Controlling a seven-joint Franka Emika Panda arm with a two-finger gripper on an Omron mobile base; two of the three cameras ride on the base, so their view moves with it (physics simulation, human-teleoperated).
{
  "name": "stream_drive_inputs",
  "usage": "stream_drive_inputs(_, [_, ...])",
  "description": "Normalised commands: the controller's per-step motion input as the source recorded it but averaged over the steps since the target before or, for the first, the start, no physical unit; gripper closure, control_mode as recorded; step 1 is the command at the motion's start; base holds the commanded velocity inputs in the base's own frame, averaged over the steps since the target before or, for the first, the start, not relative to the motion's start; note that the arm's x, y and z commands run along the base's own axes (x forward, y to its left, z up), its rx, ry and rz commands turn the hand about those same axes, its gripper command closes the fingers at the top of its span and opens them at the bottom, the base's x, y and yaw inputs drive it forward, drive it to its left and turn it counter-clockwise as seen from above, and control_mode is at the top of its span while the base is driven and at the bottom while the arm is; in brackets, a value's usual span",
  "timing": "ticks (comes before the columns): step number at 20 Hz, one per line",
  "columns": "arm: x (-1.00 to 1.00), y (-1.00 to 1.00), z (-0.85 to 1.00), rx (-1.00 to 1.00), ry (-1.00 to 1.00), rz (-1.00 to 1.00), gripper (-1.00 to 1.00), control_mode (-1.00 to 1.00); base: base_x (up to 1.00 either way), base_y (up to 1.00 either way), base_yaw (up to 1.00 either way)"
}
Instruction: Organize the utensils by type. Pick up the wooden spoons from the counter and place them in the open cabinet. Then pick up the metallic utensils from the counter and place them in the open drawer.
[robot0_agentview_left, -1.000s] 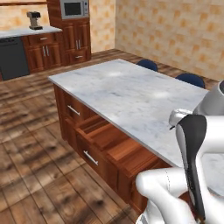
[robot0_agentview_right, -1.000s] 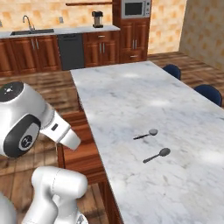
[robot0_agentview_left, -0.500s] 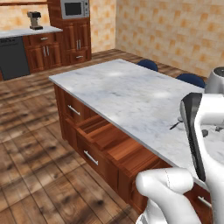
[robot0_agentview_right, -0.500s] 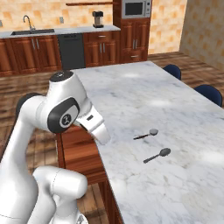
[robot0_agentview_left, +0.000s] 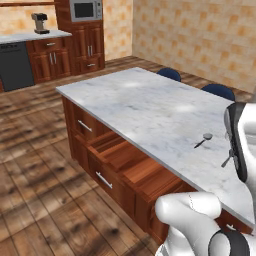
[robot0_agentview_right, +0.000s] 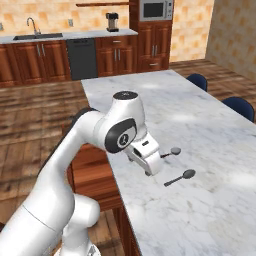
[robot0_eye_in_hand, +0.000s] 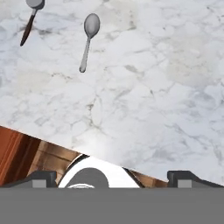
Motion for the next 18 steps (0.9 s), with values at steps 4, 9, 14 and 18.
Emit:
stream_drive_inputs(4, [0.35,-0.50,-0.56,0.01,0.00,-0.06,-1.00,-1.00,0.00,0.00,0.00])
stream_drive_inputs(9, [0.59,-0.22,-0.45,0.00,0.03,-0.02,-1.00,-1.00,0.00,0.00,0.00])
stream_drive_inputs(14, [0.67,-0.21,-0.50,0.00,0.11,0.00,-1.00,-1.00,0.00,0.00,0.00])
stream_drive_inputs(18, [0.54,-0.31,-0.57,0.00,0.08,0.00,-1.00,-1.00,0.00,0.00,0.00])
